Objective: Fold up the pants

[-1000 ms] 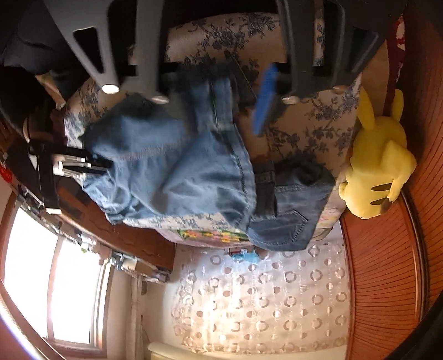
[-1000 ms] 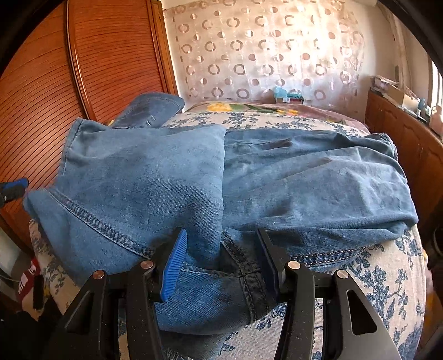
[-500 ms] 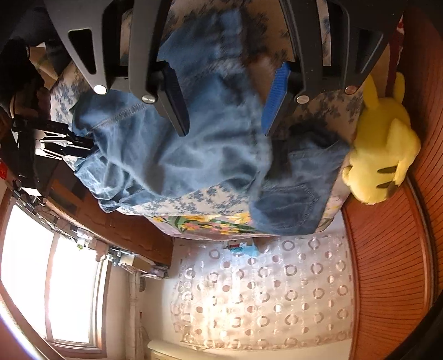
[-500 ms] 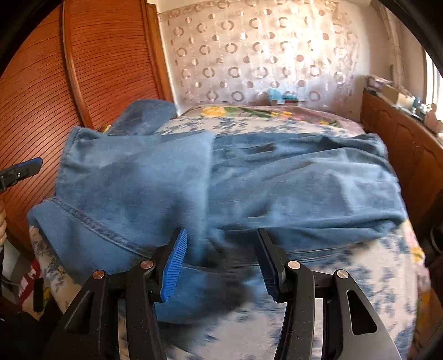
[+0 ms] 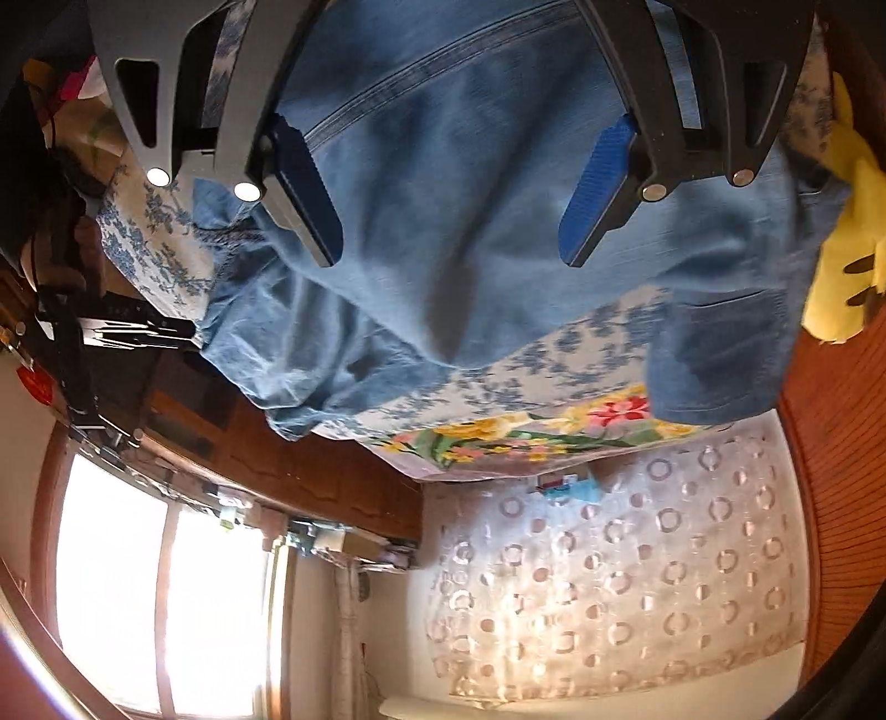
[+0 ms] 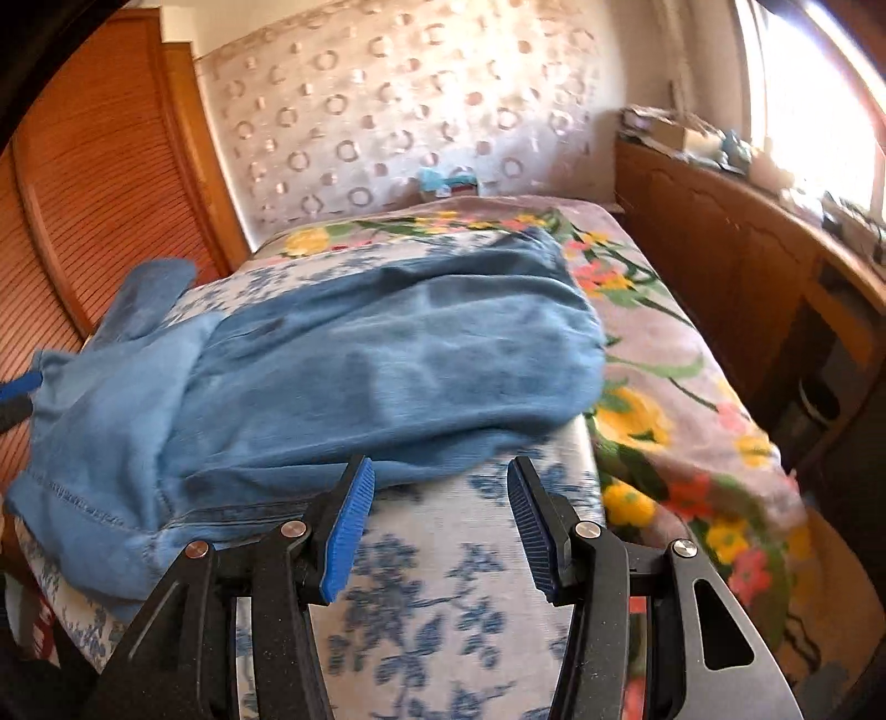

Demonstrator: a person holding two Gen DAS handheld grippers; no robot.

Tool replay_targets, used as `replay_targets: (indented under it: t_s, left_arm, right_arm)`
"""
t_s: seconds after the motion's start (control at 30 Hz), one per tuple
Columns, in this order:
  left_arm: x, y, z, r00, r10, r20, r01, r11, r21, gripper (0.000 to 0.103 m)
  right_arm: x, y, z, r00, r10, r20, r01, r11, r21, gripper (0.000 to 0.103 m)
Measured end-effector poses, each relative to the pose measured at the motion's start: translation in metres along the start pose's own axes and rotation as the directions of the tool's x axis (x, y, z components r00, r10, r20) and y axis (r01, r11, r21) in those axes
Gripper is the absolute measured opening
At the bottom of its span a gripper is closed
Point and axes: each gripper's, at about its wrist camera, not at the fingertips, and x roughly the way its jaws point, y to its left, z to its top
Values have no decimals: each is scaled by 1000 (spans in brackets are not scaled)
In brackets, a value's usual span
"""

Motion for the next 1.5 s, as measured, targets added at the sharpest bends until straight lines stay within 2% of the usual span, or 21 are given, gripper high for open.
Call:
replay_targets:
  t_s: [0.13, 0.33, 0.4, 0.6, 0.63, 0.7, 0.73, 0.77, 0.8, 0.83, 1.03, 1.13, 1.23, 1.37, 1.5]
  left_arm:
    - [15, -28, -1, 998, -45, -38, 46, 998, 32, 81]
    - [30, -74, -10, 988, -129, -83, 136, 986, 94, 81]
    - [37, -88, -14, 981, -162, -109, 173, 980, 101, 71]
    - [55, -119, -29, 952, -237, -193, 262, 958, 117, 68]
    - [58, -125, -31, 951, -233, -203, 262, 956, 130, 63]
    - [63, -133, -35, 955, -200, -217, 238, 957, 166, 40]
    - [64, -135, -36, 958, -182, -222, 224, 958, 180, 35]
    - [62, -136, -35, 958, -185, -220, 228, 956, 186, 24]
    - [59, -136, -34, 958, -191, -216, 233, 954, 189, 8]
    - [55, -135, -31, 961, -187, -206, 227, 955, 192, 5]
    - [10, -124, -12, 976, -191, -107, 209, 957, 202, 4]
    - [-12, -121, -13, 972, -220, -86, 232, 954, 191, 4]
    - [-18, -118, -17, 967, -239, -89, 252, 950, 183, 4]
    - [-14, -113, -23, 965, -240, -107, 256, 952, 170, 4]
    - [-13, -114, -25, 964, -242, -108, 258, 952, 164, 4]
  right_arm:
    - [6, -7, 5, 1000, 2, -15, -2, 999, 42, 52]
    - [4, -10, 7, 1000, -2, -10, 3, 999, 40, 52]
    - [3, -10, 7, 1000, -7, -9, 8, 999, 37, 52]
    - [-1, -10, 5, 1000, -19, -13, 19, 999, 35, 52]
    - [0, -10, 5, 1000, -17, -8, 17, 999, 36, 52]
    - [1, -7, 5, 1000, -12, -10, 12, 999, 40, 52]
    - [0, -7, 4, 1000, -7, -11, 7, 999, 43, 52]
    - [-1, -6, 3, 1000, -1, -12, 2, 999, 47, 52]
    - [-1, -5, 2, 1000, 5, -13, -4, 999, 49, 52]
    - [-2, -3, 0, 1000, 13, -15, -12, 999, 50, 52]
    - [-6, 7, -5, 999, 35, -19, -35, 999, 39, 52]
    - [-7, 2, -6, 999, 35, -12, -35, 998, 51, 52]
    - [-1, -2, -3, 999, 37, -20, -35, 997, 63, 52]
    - [6, -4, 7, 999, -26, -24, 27, 999, 44, 52]
    - [13, -16, 21, 998, -50, -27, 52, 997, 55, 52]
